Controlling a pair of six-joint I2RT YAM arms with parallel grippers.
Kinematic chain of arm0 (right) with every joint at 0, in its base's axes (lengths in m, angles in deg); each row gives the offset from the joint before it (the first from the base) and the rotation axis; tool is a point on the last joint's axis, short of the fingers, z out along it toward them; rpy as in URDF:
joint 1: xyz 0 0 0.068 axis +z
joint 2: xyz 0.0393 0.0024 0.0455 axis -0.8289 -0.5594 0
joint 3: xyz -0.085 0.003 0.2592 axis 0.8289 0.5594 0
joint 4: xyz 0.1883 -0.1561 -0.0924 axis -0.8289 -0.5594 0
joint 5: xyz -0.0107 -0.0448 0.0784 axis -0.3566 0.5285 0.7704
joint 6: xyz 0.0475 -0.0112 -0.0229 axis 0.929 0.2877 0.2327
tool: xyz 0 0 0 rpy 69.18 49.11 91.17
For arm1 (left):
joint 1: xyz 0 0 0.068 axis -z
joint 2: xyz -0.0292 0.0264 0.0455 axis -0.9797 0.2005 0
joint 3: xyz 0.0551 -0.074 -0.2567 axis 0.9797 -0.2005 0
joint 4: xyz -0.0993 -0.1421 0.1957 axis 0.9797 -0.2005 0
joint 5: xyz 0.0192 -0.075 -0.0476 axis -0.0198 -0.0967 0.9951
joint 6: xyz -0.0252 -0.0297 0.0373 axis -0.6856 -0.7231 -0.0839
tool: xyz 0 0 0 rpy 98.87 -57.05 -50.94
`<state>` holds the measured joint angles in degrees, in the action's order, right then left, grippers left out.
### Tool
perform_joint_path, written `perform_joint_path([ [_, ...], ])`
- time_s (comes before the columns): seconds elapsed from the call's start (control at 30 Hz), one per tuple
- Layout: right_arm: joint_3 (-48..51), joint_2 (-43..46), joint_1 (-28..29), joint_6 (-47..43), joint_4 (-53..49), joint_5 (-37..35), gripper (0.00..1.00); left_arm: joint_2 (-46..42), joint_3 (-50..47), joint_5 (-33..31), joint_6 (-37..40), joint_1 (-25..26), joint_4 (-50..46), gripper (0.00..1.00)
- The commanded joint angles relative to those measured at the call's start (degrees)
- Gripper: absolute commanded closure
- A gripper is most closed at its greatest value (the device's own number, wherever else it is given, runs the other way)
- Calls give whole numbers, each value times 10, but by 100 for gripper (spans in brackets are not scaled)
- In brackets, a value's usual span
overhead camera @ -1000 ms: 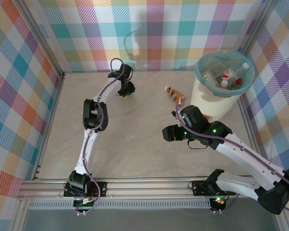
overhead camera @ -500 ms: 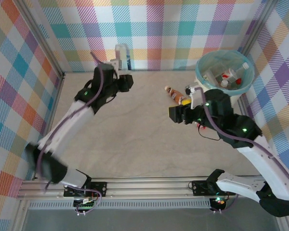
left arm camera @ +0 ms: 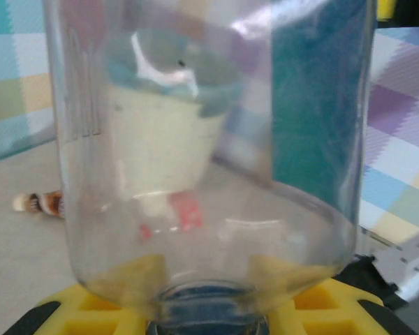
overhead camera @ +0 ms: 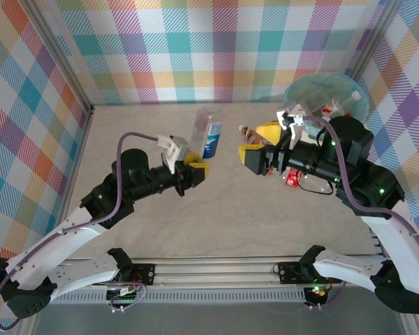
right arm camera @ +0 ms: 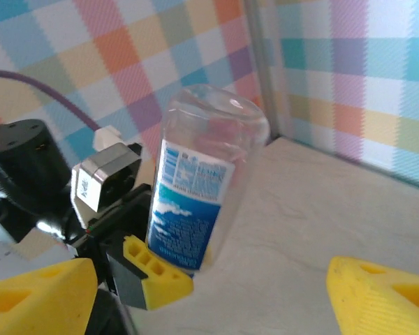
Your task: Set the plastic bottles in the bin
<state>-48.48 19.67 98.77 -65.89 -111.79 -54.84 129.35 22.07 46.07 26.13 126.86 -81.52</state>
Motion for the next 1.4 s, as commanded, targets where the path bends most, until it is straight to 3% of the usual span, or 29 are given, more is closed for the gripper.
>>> perform_joint_path([
  [0.0, -11, -20, 0, 20, 33, 107, 12, -22, 2, 69, 17, 15, 2, 78],
  [0.37, -10, -56, 1, 55, 54, 147, 7, 7, 25, 114, 36, 48, -39, 79],
  [0.73, -10, -38, 0, 45, 2, 83, 36, 13, 30, 73, 39, 56, -37, 77],
  [0.83, -16, -31, 0, 45, -6, 73, 39, 13, 31, 70, 36, 56, -32, 72],
  [0.9, -23, -26, 0, 43, -15, 53, 40, 10, 30, 56, 36, 56, -30, 57],
  [0.97, -36, -21, 0, 35, -31, 14, 42, 4, 28, 38, 34, 56, -29, 41],
  [1.03, -57, -19, -1, 17, -57, -37, 42, -3, 23, 21, 31, 56, -26, 34],
  [1.23, -141, -31, -5, -97, -118, -265, 43, -24, 6, -13, 25, 56, -19, 29],
  [1.37, -132, -25, -23, -246, -23, -455, 45, -26, 8, -21, 19, 56, -30, 29],
])
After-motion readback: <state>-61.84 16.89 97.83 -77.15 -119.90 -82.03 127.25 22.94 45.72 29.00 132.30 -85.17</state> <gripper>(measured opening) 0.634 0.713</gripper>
